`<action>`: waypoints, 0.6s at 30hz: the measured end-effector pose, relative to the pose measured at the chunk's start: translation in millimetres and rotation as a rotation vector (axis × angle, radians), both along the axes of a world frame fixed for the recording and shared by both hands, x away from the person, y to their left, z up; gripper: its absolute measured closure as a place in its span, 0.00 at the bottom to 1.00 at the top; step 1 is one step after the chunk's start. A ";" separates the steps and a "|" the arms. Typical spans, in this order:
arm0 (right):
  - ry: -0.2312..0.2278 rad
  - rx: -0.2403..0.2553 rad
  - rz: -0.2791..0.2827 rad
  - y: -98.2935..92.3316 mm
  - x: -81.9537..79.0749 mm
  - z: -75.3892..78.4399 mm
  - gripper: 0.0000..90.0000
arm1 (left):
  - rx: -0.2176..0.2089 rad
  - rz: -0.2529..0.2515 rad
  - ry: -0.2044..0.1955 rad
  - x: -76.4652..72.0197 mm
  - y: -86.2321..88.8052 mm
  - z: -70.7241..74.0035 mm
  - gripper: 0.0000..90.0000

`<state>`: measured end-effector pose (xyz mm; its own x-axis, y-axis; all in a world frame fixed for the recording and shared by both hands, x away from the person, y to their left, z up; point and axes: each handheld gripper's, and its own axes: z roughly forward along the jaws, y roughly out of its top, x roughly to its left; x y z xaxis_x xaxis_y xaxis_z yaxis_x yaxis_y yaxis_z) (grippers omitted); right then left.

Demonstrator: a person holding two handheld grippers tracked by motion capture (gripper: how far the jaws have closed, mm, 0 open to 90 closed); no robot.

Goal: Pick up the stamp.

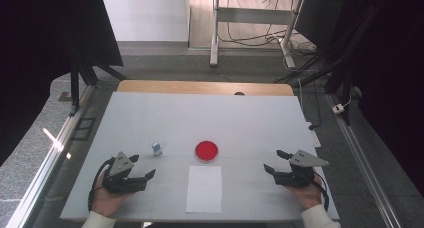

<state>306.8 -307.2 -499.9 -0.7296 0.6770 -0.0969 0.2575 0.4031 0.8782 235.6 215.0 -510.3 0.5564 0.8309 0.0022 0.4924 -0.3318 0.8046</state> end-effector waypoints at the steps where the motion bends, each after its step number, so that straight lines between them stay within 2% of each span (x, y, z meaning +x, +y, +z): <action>1: 0.000 0.004 0.006 0.1 0.1 -0.3 0.30 | 0.000 -0.001 -0.002 -0.1 -0.3 0.4 0.25; 10: 0.004 0.003 0.001 0.1 -1.1 -0.4 0.32 | 0.013 -0.004 -0.018 1.9 -3.1 6.8 0.25; 18: 0.004 0.002 -0.007 -0.1 -1.1 -0.6 0.32 | 0.016 -0.006 -0.017 4.5 -3.2 13.0 0.25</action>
